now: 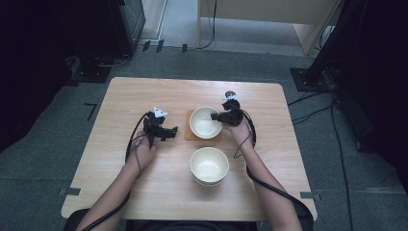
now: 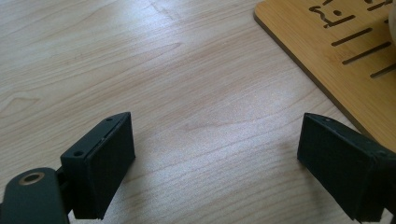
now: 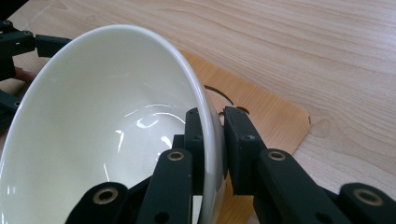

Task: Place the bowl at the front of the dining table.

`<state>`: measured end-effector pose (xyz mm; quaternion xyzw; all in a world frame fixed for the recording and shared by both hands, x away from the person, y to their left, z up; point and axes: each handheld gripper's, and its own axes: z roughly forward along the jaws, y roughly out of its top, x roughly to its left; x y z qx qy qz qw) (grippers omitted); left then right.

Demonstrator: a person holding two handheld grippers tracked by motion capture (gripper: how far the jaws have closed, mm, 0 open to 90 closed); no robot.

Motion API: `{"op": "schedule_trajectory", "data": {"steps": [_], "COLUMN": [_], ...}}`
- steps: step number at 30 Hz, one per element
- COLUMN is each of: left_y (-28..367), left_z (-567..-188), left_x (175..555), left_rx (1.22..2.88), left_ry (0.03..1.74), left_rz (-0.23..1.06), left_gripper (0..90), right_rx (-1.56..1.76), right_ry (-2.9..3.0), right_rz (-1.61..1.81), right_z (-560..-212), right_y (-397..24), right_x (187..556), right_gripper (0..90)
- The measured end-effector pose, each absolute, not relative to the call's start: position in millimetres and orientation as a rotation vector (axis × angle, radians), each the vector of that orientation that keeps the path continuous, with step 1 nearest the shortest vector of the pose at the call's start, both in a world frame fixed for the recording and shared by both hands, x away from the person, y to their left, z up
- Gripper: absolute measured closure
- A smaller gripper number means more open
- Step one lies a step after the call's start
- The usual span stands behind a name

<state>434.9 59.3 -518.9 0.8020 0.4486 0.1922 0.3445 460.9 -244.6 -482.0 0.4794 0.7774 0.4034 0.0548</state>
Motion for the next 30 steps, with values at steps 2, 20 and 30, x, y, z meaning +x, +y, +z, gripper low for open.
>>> {"op": "schedule_trajectory", "data": {"steps": [2,20,30], "left_y": [59.4,59.4,59.3], "left_z": [-518.9,-518.9,-518.9], "left_x": [434.9,434.9,434.9], "left_rx": [2.083,2.083,2.081], "left_ry": [1.165,1.165,1.166], "left_rz": [0.499,0.5,0.499], "left_gripper": [10.7,10.7,10.7], "right_rx": [1.465,1.474,1.459], "right_ry": [2.358,2.362,2.401], "right_rz": [1.226,1.209,1.226], "right_z": [-482.3,-486.6,-483.2], "right_y": [-244.9,-245.5,-247.8], "right_x": [461.3,466.3,464.6], "right_gripper": [80.6,82.0,65.0]}}
